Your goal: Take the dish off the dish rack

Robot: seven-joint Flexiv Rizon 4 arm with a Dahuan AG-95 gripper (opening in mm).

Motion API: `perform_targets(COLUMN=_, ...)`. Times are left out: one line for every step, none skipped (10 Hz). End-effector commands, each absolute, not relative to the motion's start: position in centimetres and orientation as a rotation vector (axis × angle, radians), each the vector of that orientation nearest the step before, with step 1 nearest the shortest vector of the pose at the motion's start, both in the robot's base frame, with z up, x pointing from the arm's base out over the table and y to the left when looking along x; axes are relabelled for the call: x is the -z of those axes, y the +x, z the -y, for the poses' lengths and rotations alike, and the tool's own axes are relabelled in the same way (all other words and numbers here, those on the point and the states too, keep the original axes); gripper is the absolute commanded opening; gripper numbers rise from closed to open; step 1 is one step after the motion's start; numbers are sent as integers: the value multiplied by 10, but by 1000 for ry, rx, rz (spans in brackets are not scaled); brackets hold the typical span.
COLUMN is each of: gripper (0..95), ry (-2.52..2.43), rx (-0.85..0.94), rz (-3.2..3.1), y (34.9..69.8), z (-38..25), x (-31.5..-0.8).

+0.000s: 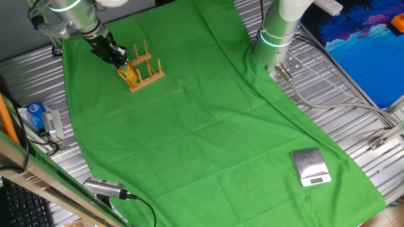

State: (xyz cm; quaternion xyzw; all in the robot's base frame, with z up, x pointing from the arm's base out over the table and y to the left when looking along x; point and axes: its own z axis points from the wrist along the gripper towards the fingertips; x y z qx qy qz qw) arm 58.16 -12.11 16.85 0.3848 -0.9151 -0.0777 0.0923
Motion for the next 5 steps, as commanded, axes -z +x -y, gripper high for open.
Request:
perform_targets(gripper=380, ry=1237, rx=249, rz=2667, y=580, z=133, x=-170)
perform_targets(gripper=380, ry=1264, rx=250, rz=2654, y=580, z=138, x=-171)
perform_targets(gripper=380, ry=1318, rx=257, rz=2629, y=579, z=148, x=-171)
perform_targets(gripper=380, ry=1370, rx=262, rz=2605, y=579, z=158, x=-170)
perform_targets(gripper=380, ry=1411, rx=271, rz=2588, y=579, z=166, x=-168)
